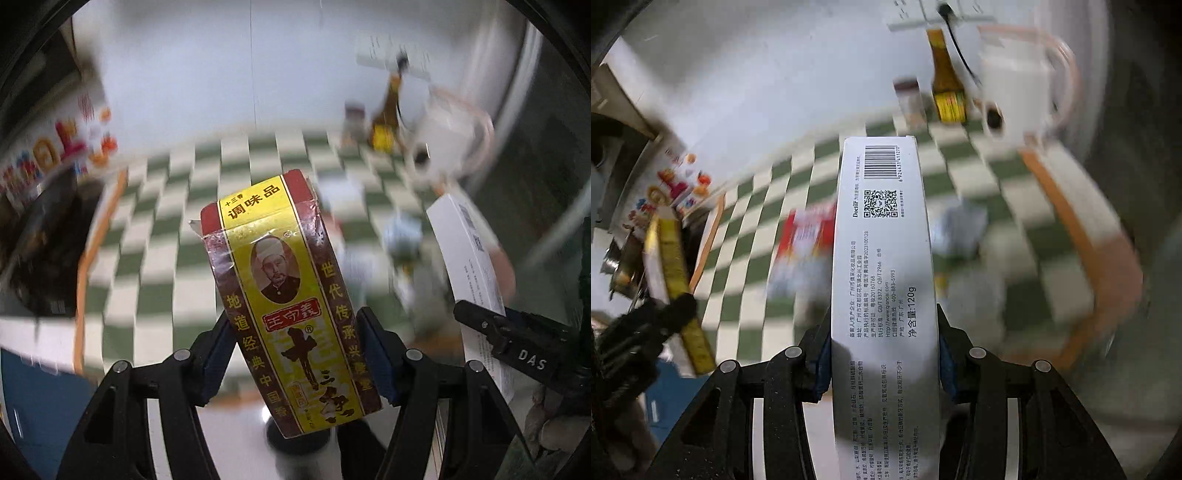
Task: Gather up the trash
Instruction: 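Carry both boxes over the floor bin and open both tools to drop them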
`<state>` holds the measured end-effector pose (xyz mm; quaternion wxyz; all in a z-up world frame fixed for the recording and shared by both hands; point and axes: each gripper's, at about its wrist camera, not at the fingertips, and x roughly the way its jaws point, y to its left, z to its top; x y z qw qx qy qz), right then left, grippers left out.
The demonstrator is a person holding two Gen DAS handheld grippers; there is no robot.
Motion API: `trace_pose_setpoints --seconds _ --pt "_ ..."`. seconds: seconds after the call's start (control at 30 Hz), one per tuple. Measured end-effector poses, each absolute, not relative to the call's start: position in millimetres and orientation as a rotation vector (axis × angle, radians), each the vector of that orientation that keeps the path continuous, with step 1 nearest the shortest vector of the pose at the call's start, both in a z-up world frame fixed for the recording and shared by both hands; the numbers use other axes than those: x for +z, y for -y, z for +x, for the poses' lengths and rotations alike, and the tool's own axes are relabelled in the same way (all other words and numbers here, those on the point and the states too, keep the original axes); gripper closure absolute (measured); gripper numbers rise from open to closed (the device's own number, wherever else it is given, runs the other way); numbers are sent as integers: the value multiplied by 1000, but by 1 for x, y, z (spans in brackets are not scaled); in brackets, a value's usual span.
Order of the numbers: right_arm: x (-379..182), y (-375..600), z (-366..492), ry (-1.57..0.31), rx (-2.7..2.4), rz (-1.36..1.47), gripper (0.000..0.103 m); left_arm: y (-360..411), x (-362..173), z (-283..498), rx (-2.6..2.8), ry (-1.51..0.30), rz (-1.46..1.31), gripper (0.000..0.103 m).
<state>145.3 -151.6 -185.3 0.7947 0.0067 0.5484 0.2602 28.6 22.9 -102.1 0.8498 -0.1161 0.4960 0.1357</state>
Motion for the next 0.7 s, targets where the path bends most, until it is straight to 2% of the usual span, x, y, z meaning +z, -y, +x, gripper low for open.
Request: trace_pose_setpoints --seconds 0.13,0.33,0.6,0.7 --pt "-252 178 72 -1349 559 -10 55 -11 -175 -19 232 -1224 -301 41" --pt "-414 202 8 -1631 528 -43 55 -11 -361 -51 189 -1555 -535 41" --pt "-659 202 -35 -1856 531 -181 55 -15 -615 -37 165 -1807 -746 41" --pt "-733 198 -49 -1934 538 -229 55 -17 -688 -34 149 -1907 -779 41"
